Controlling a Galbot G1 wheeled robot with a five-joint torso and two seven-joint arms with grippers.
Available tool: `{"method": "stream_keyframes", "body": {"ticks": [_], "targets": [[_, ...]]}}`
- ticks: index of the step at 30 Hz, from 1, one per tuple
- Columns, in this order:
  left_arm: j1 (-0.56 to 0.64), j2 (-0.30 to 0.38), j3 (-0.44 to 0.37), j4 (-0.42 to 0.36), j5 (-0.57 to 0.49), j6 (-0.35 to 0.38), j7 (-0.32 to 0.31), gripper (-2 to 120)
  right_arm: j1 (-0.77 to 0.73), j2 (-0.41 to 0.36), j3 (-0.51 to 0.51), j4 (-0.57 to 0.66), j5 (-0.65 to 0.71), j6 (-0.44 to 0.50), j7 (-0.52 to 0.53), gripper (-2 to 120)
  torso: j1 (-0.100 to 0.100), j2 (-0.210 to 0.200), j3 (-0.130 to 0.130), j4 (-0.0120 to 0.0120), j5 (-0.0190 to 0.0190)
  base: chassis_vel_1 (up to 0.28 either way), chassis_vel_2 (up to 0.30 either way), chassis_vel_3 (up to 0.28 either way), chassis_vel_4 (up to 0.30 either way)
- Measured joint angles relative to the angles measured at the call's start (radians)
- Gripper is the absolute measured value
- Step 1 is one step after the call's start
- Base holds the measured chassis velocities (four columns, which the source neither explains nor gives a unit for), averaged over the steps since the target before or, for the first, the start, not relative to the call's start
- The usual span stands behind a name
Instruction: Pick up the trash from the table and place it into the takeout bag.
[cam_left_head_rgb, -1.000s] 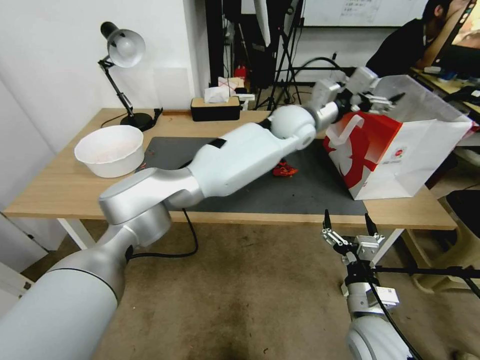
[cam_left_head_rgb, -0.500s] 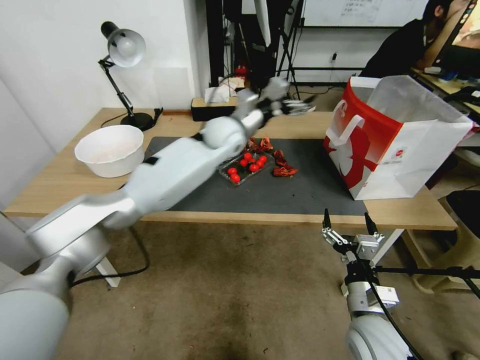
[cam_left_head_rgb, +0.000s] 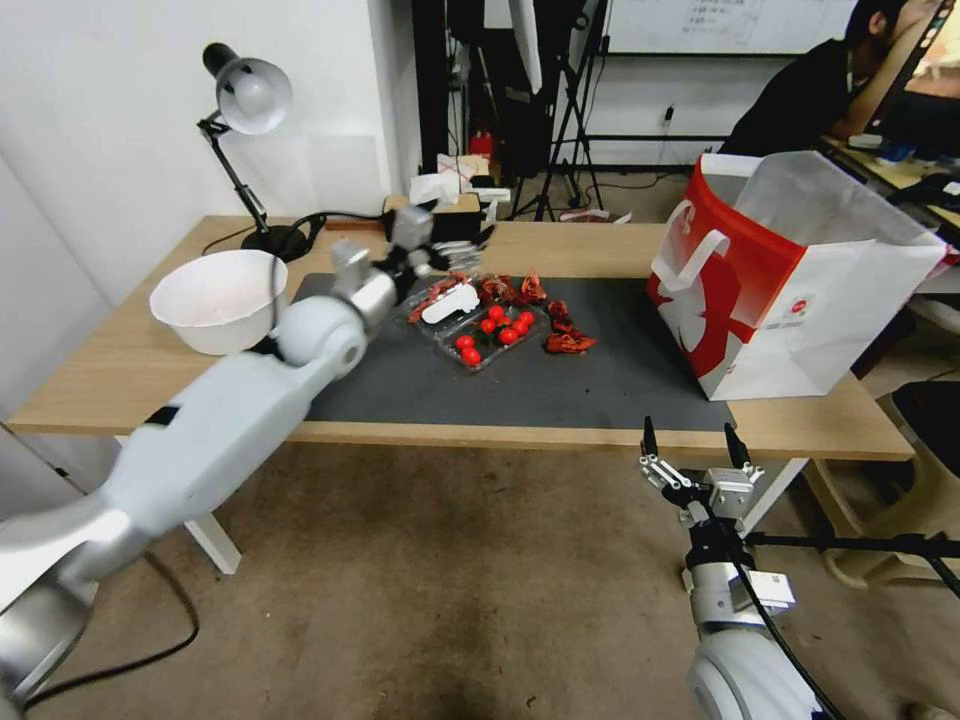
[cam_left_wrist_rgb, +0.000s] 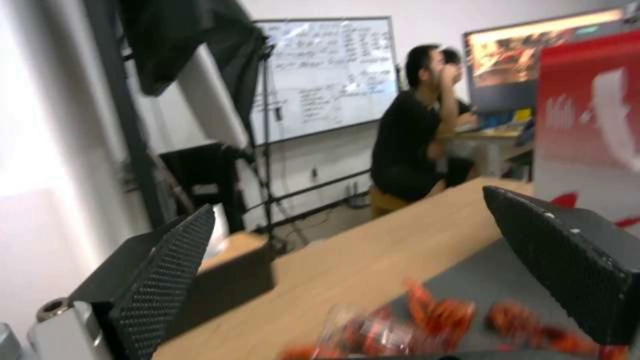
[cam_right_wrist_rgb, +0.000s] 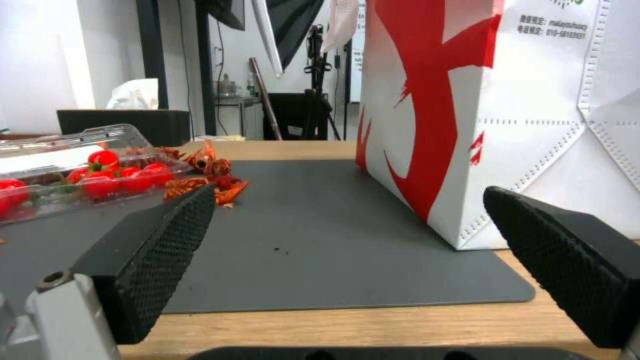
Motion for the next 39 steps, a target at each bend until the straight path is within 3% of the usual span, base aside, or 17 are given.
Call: {"method": "stream_keyframes", "body": {"ticks": [4,5,8,11,15,23,33,39], "targets": [[0.127,0.054,-0.092,-0.057,0.029,0.0,0.0,100,0.004,0.0,-0.007,-0.001,-0.001,0.0,0.0,100,0.0,0.0,0.0,0.0,0.0,0.0,0.0,0.0,0.0],[0.127,0.054,-0.092,-0.057,0.029,0.0,0.0,100,0.004,0.0,-0.007,-0.001,-0.001,0.0,0.0,100,0.0,0.0,0.0,0.0,0.0,0.0,0.0,0.0,0.0],[0.258,0.075,-0.211,-0.12,0.064,0.003,-0.009,100,0.006,0.002,-0.013,-0.004,-0.002,0.0,-0.001,100,0.0,0.0,0.0,-0.0002,0.0002,0.0,0.0,0.0,0.0],[0.348,0.084,-0.281,-0.158,0.091,-0.008,-0.018,100,0.007,0.002,-0.017,-0.009,-0.002,0.0,-0.001,100,0.0,0.0,0.0,0.0,0.0002,0.0,0.0,0.0,0.0],[0.425,0.085,-0.334,-0.189,0.113,-0.021,-0.033,100,0.009,0.003,-0.021,-0.013,-0.003,0.0,-0.002,100,0.0,0.0,0.0,-0.0003,0.0005,0.0,0.0,0.0,0.0],[0.614,0.045,-0.465,-0.26,0.191,-0.034,-0.078,100,0.009,0.005,-0.027,-0.02,-0.007,0.004,-0.002,100,0.0,0.0,0.0,-0.0001,0.0006,0.0,0.0,0.0,0.0],[0.797,-0.024,-0.627,-0.319,0.227,-0.038,-0.08,100,0.008,0.005,-0.023,-0.024,-0.008,0.008,-0.001,100,0.0,0.0,0.0,0.0,0.0006,0.0,0.0,0.0,0.0],[0.905,-0.115,-0.697,-0.357,0.262,-0.044,-0.098,100,0.007,0.008,-0.025,-0.024,-0.007,0.008,0.001,100,0.0,0.0,0.0,-0.0001,0.0003,0.0,0.0,0.0,0.0]]}}
